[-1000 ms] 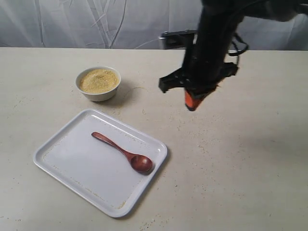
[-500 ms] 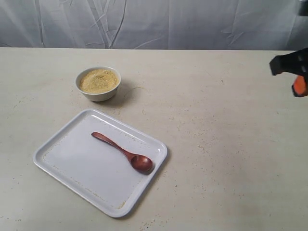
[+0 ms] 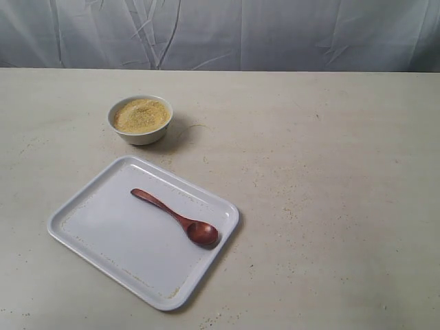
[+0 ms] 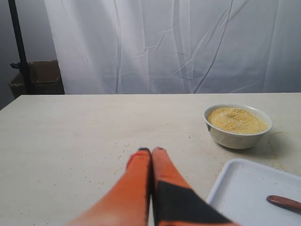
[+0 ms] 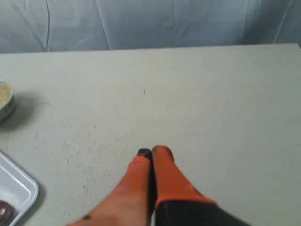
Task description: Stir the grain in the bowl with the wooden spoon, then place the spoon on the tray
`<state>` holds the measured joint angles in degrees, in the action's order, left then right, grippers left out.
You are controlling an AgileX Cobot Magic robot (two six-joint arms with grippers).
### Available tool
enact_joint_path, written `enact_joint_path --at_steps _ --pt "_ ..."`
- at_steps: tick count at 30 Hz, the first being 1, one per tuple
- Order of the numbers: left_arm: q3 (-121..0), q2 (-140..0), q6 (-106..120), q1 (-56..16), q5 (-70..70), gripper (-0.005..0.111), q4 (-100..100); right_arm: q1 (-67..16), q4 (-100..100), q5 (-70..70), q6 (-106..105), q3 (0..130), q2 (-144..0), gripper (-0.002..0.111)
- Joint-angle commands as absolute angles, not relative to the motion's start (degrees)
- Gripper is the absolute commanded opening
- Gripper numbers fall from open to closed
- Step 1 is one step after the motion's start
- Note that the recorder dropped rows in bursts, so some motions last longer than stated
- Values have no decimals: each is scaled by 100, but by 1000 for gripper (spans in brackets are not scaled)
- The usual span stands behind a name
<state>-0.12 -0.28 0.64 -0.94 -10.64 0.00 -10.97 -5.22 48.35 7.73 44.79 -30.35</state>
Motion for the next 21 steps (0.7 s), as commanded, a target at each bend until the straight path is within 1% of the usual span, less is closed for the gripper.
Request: enact_joint_path --at_steps 1,3,4,5,9,17,21 --pt "0 0 61 -130 -1034 0 0 -1072 -710 3505 743 3504 -2167 0" --pt "0 0 61 -130 -1034 0 0 -1072 -731 2504 743 2847 -1884 0" --pt "0 0 61 -130 -1024 0 0 -1072 -731 2307 743 2648 -1852 0" --pt "0 0 61 -130 -1036 0 0 -1072 -706 2346 743 2396 -1852 0" --pt "0 0 61 -130 -1036 0 0 -1072 -684 3125 768 2288 -1852 0" --pt "0 0 61 -130 -1036 0 0 -1072 -684 3150 768 2288 -1840 0" --pt "0 0 61 -130 -1036 0 0 -1000 -655 3148 768 2288 -1591 0"
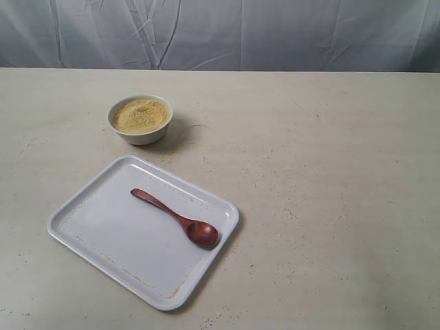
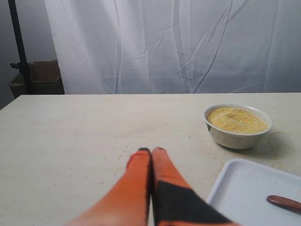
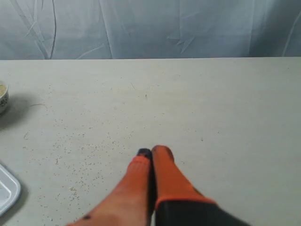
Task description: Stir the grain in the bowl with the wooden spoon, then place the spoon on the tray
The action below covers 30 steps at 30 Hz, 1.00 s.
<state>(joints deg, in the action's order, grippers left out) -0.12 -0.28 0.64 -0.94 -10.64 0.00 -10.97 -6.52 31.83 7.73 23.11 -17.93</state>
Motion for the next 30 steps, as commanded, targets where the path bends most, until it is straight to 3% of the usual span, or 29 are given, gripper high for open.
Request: enact_joint_path --at_steps 1,13,30 --pt "0 0 61 -130 -1036 0 0 -916 -603 3148 768 2288 -1534 0" --pt "0 0 61 -130 -1036 0 0 723 -445 3148 768 2288 -1008 0" --pt "0 0 61 -130 -1035 0 0 764 -431 3158 768 2262 -1004 0"
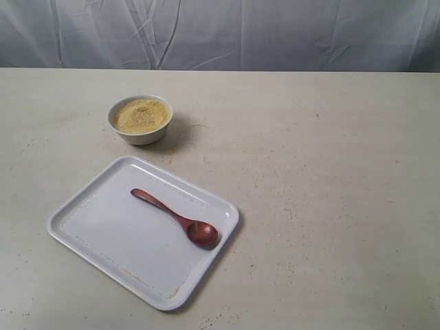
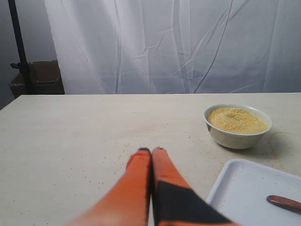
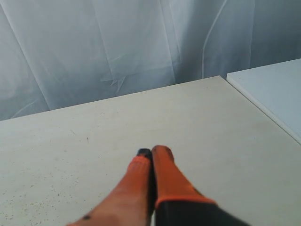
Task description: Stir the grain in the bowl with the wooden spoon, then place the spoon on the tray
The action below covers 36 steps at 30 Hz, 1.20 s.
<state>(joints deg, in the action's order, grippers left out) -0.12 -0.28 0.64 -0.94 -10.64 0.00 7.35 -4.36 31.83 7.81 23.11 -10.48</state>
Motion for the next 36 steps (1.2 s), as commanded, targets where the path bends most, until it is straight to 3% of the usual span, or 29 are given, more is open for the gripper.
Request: enact_joint_path --at_steps 1,21,36 --pt "0 0 61 -130 -1035 0 0 764 -431 3158 768 2248 -969 0" --pt "0 0 61 -130 -1035 0 0 764 -442 3102 768 1798 -935 0" --pt "0 0 61 -130 -1035 0 0 764 -442 2617 768 867 0 0"
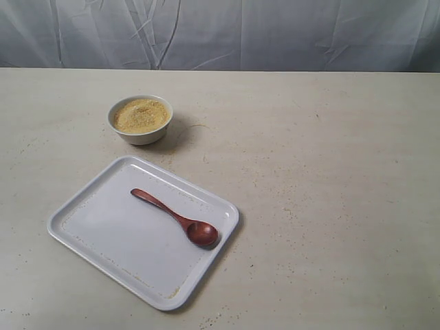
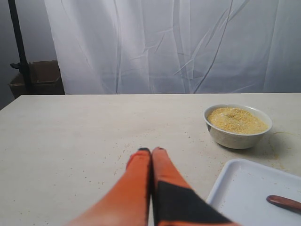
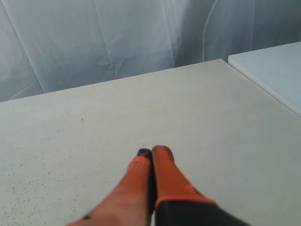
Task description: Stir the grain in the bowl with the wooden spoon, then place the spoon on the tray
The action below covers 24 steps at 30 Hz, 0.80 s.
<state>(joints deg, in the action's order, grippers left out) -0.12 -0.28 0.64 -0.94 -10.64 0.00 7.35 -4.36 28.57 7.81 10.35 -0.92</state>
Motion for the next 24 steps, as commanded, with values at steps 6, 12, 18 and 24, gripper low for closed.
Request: enact_joint_path --at_steps 6,12,18,24 --pt "0 0 61 -130 -1035 0 0 764 -442 2475 768 521 0 0" --pt "0 0 61 -130 -1035 0 0 764 -442 2354 768 307 0 0" --pt "0 0 61 -130 -1035 0 0 764 -442 2356 768 297 0 0" --pt "0 0 61 -130 -1035 0 0 764 -442 2331 768 266 0 0"
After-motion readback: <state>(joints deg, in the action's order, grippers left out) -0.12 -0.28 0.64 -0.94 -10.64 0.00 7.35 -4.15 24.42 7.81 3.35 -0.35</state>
